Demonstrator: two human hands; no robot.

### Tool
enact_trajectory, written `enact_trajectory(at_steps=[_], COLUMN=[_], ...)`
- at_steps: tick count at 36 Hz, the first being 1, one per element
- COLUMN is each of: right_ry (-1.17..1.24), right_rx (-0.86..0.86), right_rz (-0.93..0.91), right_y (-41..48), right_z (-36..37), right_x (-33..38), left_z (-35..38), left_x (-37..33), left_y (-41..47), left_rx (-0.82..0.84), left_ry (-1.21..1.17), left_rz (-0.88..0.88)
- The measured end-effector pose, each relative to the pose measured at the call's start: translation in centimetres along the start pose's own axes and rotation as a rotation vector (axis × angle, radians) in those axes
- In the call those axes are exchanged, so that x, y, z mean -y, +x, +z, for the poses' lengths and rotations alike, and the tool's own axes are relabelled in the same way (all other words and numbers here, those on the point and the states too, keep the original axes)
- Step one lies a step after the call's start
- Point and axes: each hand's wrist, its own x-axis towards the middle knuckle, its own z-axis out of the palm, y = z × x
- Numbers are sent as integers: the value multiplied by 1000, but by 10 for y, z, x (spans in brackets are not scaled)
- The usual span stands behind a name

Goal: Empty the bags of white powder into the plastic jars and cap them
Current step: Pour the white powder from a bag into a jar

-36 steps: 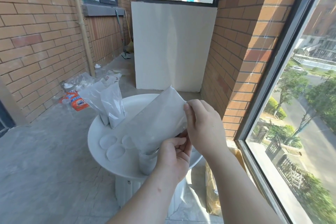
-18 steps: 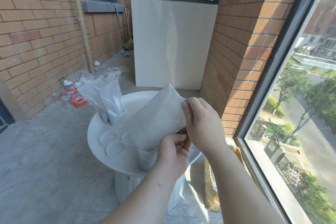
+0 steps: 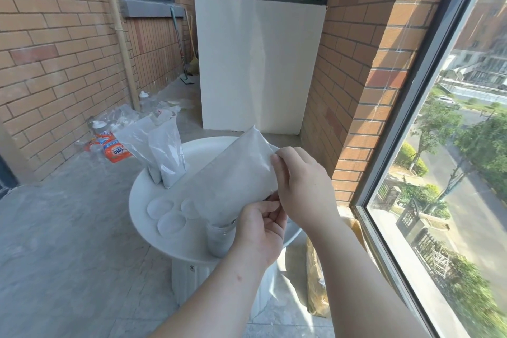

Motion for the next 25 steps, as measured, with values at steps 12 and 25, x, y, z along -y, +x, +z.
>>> enact_trajectory(at_steps=[12,25], right_ry=[1,67], right_rx=[-12,103], right_rz=[23,115], right_y=[1,-2], right_z=[-1,-5], right_x=[0,-3], left_z=[3,2], left_x=[0,-2], left_y=[-4,1], left_rx=[-1,52], left_ry=[12,-17], left_rz=[-9,2])
